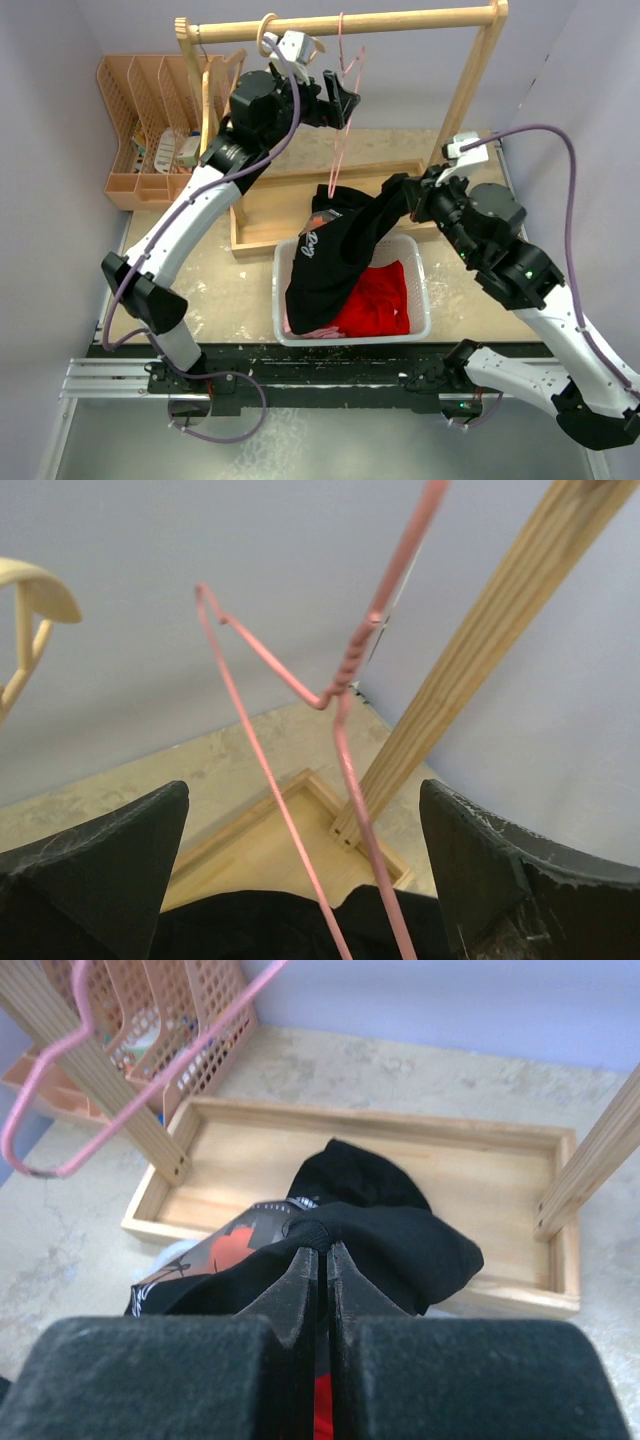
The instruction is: Remove the t-shirt from the hanger
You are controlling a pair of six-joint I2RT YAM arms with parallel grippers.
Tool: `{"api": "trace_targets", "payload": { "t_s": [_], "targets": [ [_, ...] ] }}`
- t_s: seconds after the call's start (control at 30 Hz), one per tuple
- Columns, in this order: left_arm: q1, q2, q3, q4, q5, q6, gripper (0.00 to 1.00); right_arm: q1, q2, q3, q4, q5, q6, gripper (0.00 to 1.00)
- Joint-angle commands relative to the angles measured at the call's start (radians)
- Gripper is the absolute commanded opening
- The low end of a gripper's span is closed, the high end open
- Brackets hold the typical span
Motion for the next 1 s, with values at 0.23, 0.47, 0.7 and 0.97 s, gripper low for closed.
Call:
{"api": "trace_targets", "payload": {
  "t_s": [0.23,0.47,0.7,0.97],
  "targets": [
    [0.002,-0.229,-0.101,0.13,0.186,-0.056,0.99,0.004,0.023,0.363,0.041,0.08,-0.163,0.0],
    [0.001,-0.304,-0.117,0.091,0.272,-0.079,0.99,0.004,0.089,0.613,0.107,-0.028,-0.198,0.0],
    [0.001,-0.375,-0.157,0.082,0.283,-0.075,0.99,0.004,0.194,0.852,0.143,-0.176,-0.19,0.0],
    [0.001,-0.402,-0.182,0.053,0.283,-0.065,0.99,0.004,0.295,1.031,0.184,-0.306,-0.123,0.0]
  ]
}}
